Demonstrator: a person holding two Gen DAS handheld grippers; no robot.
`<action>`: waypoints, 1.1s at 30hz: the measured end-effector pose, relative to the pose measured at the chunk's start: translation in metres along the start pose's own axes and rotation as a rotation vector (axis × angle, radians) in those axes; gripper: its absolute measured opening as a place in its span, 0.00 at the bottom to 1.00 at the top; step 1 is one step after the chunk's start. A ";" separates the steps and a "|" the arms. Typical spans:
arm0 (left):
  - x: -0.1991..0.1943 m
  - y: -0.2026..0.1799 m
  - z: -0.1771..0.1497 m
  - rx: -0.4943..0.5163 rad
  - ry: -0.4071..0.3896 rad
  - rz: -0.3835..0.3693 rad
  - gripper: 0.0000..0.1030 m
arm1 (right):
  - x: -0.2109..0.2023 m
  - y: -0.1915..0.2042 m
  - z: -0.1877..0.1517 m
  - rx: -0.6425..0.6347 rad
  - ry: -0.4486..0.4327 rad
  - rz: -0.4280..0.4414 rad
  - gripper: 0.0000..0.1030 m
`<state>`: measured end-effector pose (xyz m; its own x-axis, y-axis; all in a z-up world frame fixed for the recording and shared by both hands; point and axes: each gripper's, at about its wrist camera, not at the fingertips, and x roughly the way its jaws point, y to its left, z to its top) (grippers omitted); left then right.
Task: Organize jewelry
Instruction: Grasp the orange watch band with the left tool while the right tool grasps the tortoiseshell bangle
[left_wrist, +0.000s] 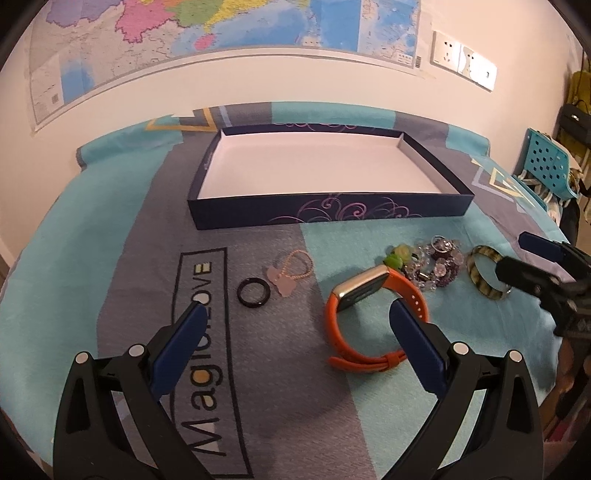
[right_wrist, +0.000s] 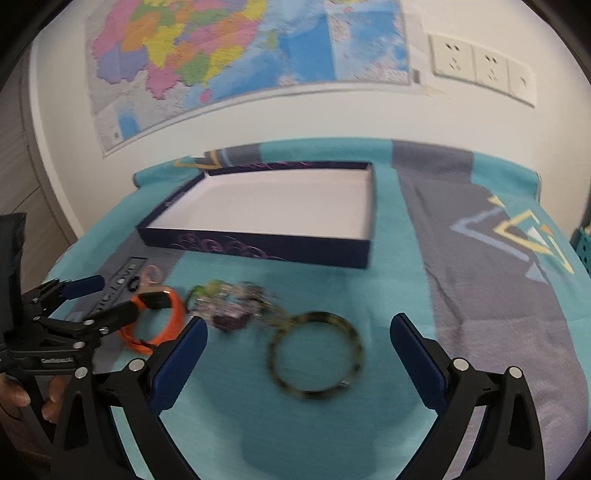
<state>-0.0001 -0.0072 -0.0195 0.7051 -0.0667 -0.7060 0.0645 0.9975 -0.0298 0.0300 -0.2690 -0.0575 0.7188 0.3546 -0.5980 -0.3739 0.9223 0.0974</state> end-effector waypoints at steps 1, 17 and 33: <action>0.000 -0.001 0.000 0.003 0.001 -0.008 0.95 | 0.002 -0.004 -0.001 0.005 0.011 0.003 0.87; 0.016 -0.009 0.000 0.054 0.089 -0.166 0.53 | 0.023 -0.011 0.000 -0.105 0.117 -0.027 0.24; 0.012 -0.001 0.010 0.055 0.095 -0.204 0.16 | 0.005 -0.019 0.021 -0.072 0.050 0.065 0.06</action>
<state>0.0152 -0.0096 -0.0212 0.6042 -0.2612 -0.7528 0.2389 0.9607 -0.1416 0.0526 -0.2814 -0.0458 0.6623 0.4037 -0.6312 -0.4616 0.8834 0.0807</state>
